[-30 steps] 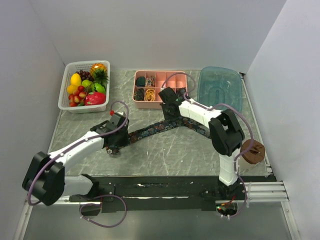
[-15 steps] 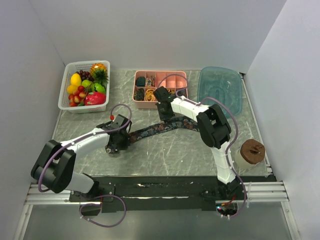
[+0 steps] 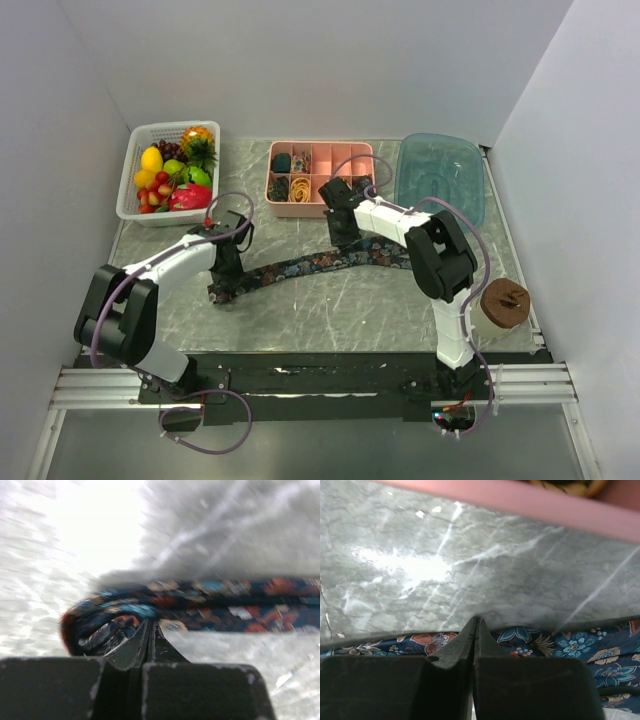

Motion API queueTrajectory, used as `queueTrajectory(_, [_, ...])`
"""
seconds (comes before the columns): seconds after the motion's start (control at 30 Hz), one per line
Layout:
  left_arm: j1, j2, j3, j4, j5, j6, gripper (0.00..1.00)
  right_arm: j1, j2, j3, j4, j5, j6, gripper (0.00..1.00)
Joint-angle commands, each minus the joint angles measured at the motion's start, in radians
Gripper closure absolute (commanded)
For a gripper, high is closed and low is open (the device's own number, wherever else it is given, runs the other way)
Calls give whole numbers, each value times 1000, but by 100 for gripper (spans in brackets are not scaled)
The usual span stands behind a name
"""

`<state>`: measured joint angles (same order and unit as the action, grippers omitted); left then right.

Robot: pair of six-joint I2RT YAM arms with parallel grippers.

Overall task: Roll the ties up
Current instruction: Flatten out the tie at the center of the board.

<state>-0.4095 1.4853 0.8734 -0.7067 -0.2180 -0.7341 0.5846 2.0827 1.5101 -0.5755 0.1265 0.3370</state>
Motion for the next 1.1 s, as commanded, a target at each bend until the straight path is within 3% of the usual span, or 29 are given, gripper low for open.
queueTrajectory(0.0, [44,21,74,-97,-96,45,99,-22,13,-80,-104,28,8,100])
queueTrajectory(0.33, [187,92,93,-74,-116,127,99,-74,-12,-148,-87,15,11,100])
queueTrajectory(0.6, [238,-14,116,-48,-120,160,98,-91,-23,-146,-90,9,0,100])
queueTrajectory(0.87, [209,-241,82,94,106,156,88,-92,-33,-160,-84,5,2,100])
queueTrajectory(1.07, [48,-252,-40,159,198,46,99,-97,-13,-139,-113,7,-9,100])
